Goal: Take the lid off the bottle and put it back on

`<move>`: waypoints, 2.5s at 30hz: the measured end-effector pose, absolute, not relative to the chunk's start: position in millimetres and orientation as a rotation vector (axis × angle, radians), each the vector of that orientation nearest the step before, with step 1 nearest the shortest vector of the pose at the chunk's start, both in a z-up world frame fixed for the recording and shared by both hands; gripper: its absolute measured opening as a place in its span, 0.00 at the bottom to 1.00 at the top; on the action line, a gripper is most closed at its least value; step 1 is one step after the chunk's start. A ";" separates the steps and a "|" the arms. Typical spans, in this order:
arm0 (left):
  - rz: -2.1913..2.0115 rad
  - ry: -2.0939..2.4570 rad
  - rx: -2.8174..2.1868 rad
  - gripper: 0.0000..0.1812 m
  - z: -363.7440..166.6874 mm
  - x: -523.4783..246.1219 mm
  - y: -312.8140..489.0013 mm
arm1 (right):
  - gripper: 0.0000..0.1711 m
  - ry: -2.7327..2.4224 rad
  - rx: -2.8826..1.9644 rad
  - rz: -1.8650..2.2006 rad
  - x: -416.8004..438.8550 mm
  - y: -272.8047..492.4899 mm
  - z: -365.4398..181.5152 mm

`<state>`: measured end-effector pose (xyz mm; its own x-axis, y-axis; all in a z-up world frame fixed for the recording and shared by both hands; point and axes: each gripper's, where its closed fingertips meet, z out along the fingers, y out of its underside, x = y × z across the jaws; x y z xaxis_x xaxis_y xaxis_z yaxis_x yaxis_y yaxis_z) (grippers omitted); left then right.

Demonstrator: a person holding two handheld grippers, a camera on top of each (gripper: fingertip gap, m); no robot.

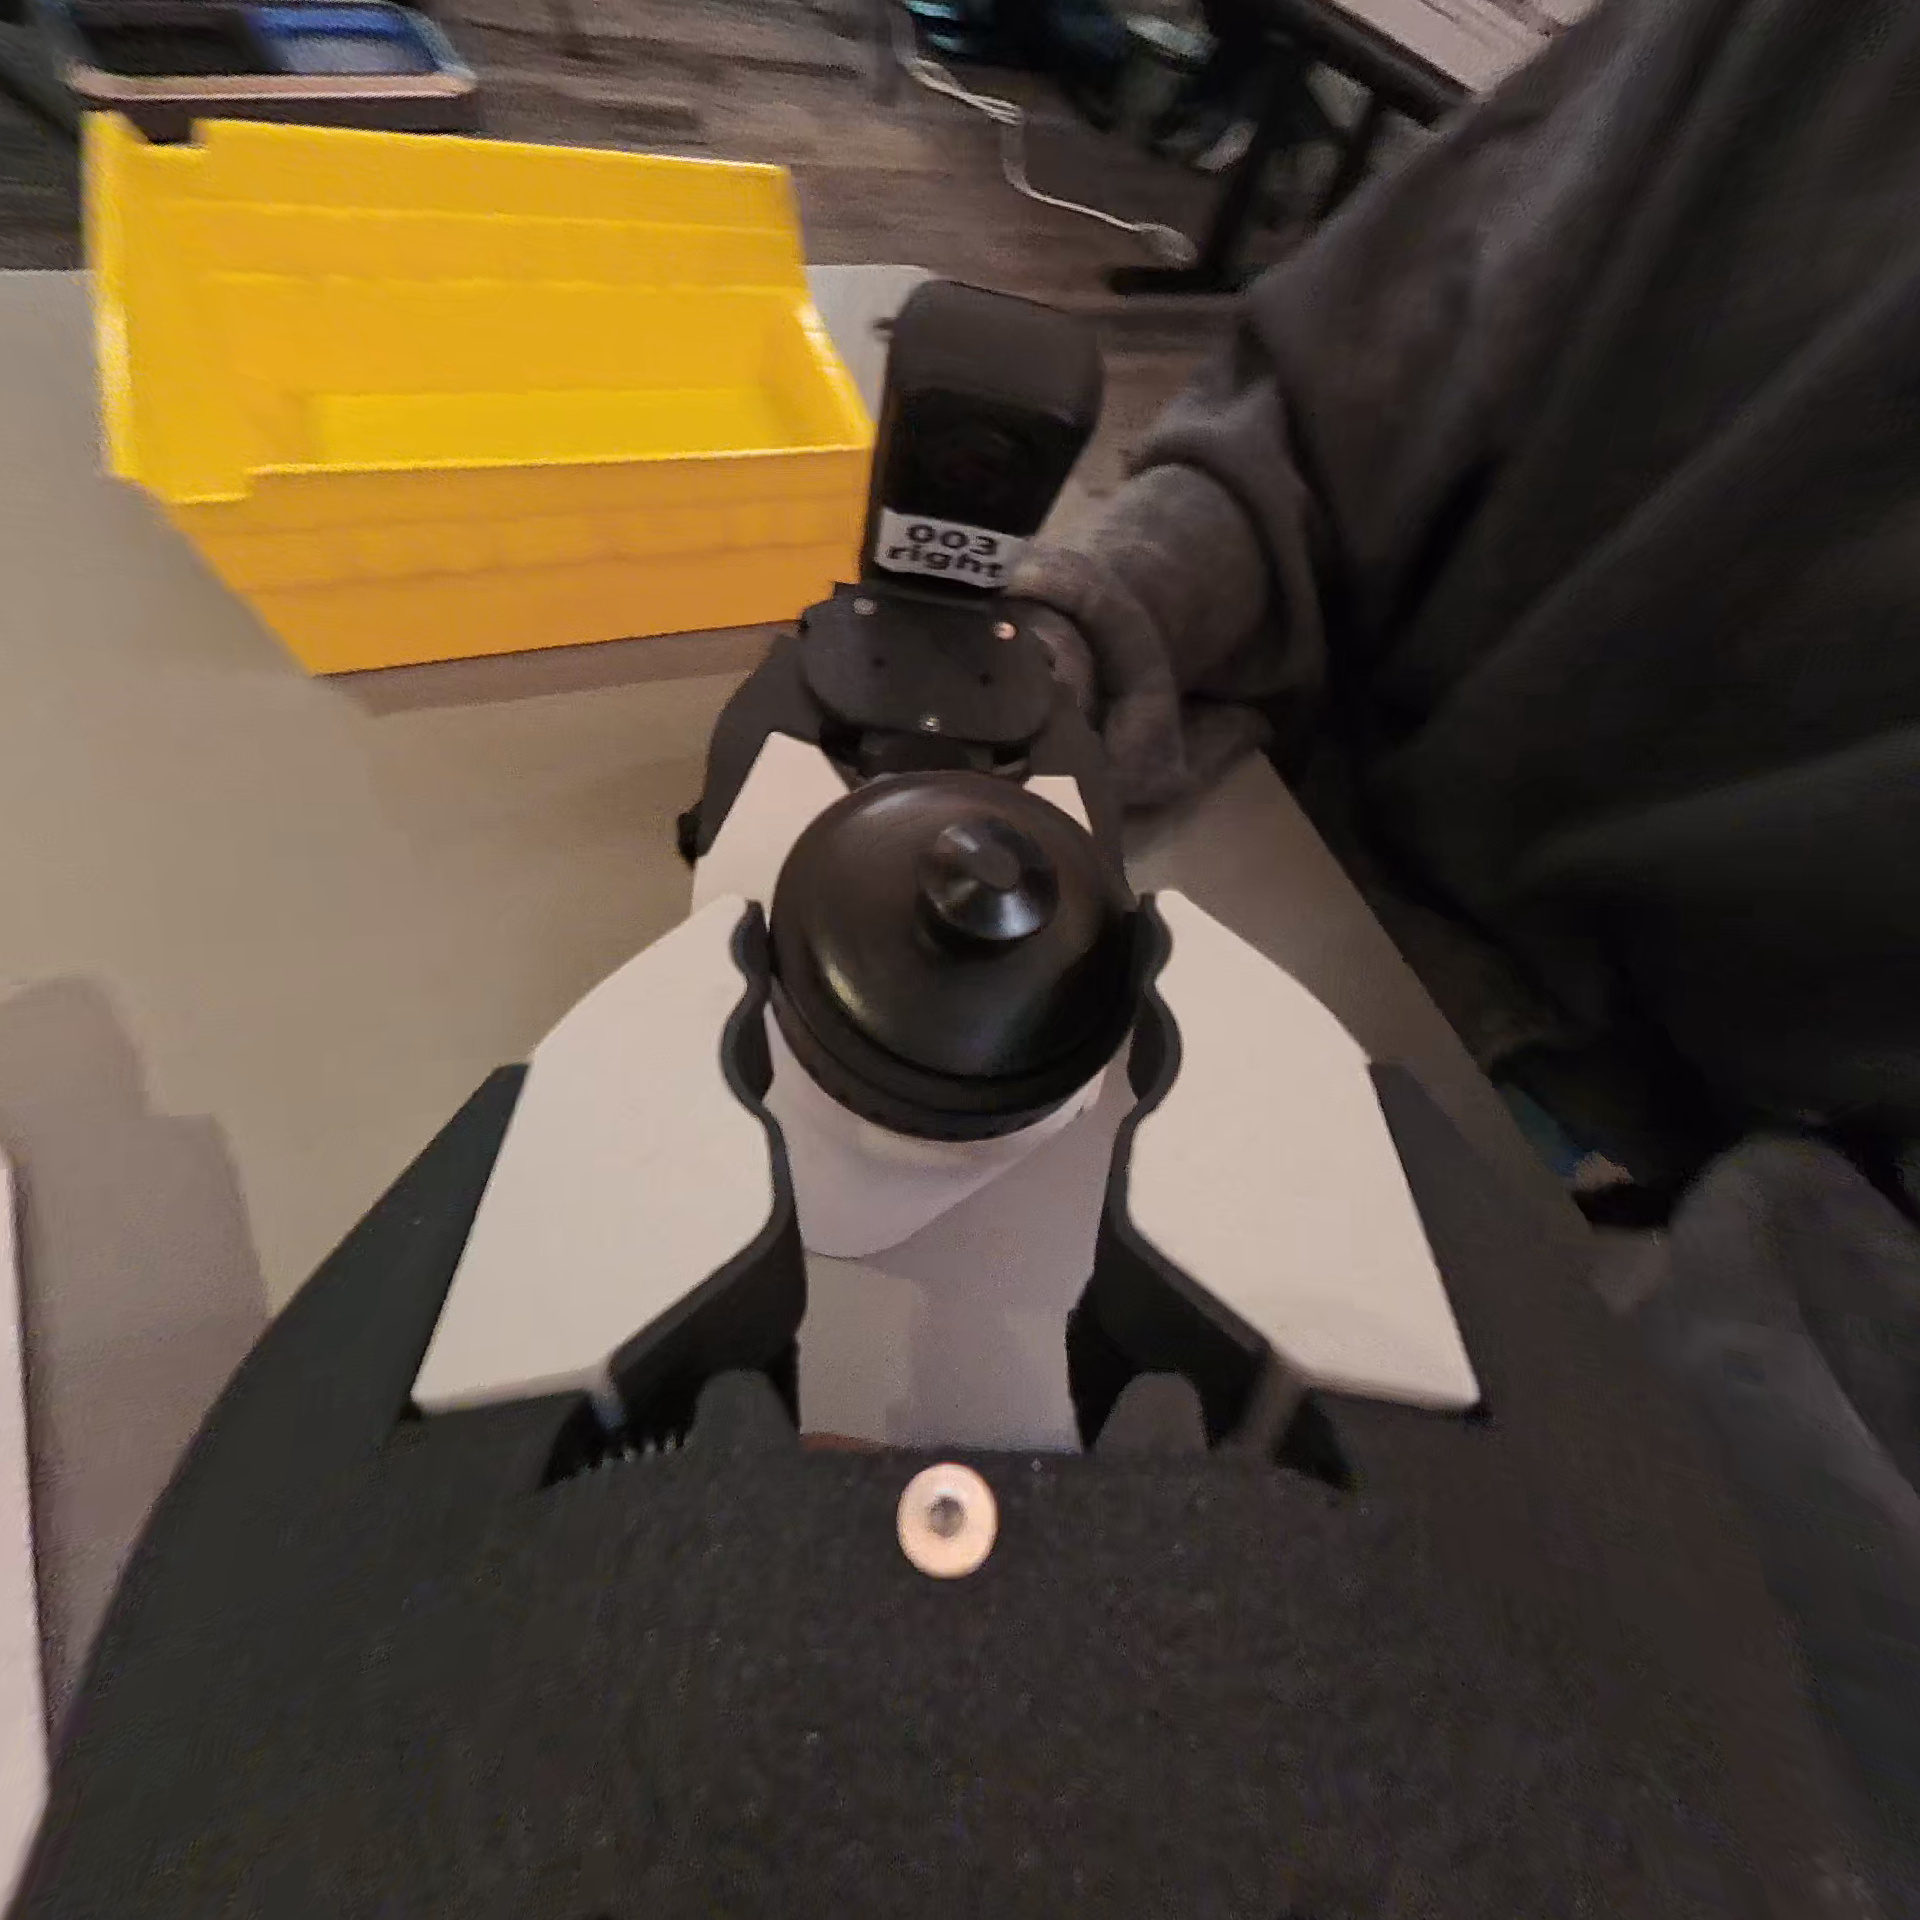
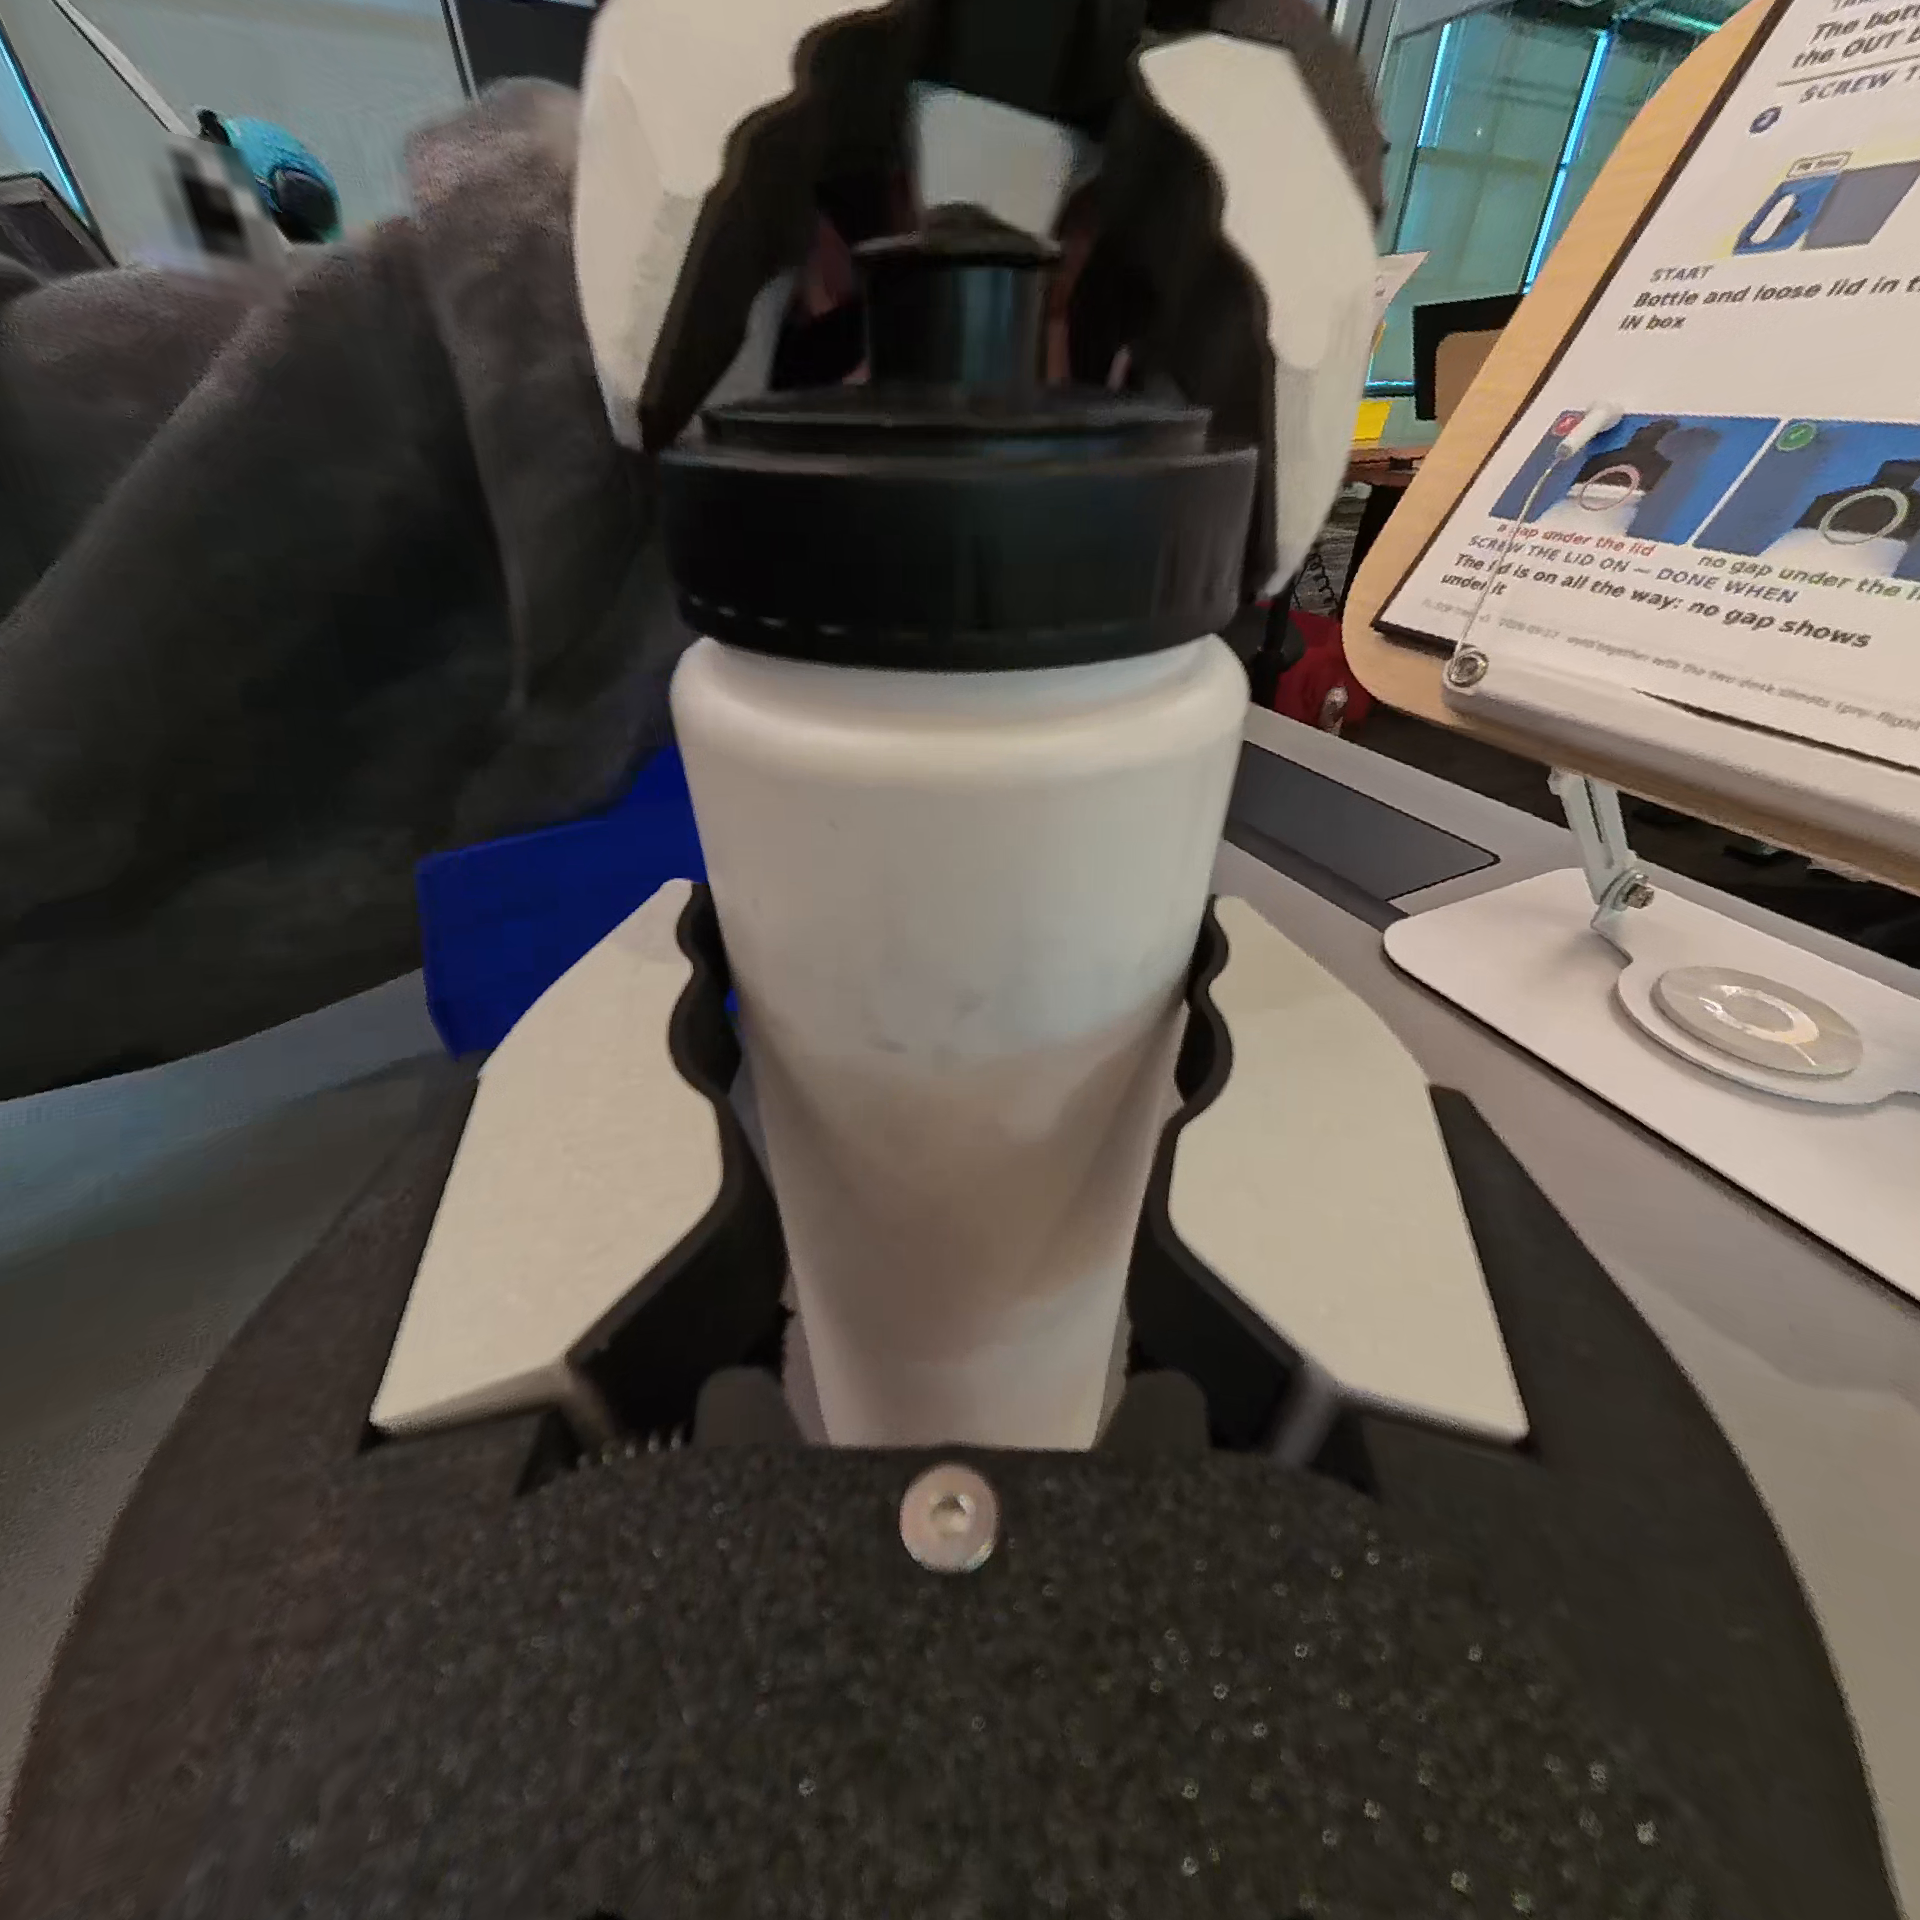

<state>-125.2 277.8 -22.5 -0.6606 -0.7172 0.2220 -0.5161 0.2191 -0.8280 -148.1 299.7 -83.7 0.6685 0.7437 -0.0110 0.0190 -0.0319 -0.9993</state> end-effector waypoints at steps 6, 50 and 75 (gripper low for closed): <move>-1.601 2.384 -0.929 0.35 -20.8 -122.2 276.7 | 0.49 -0.650 -1.497 0.656 -146.4 300.7 -83.3; -0.611 0.548 -1.754 0.39 -27.8 -124.1 293.9 | 0.49 -0.626 -1.484 0.657 -148.1 301.7 -82.9; -1.231 1.873 -1.363 0.39 -33.0 -125.0 285.0 | 0.47 -0.684 -1.508 0.622 -143.6 301.7 -87.0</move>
<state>-125.0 285.0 -33.0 -0.3646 -0.9256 0.1018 -0.4605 0.0841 -0.8837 -143.6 301.7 -87.0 0.6728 0.7395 0.0201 0.0497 -0.0180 -0.9986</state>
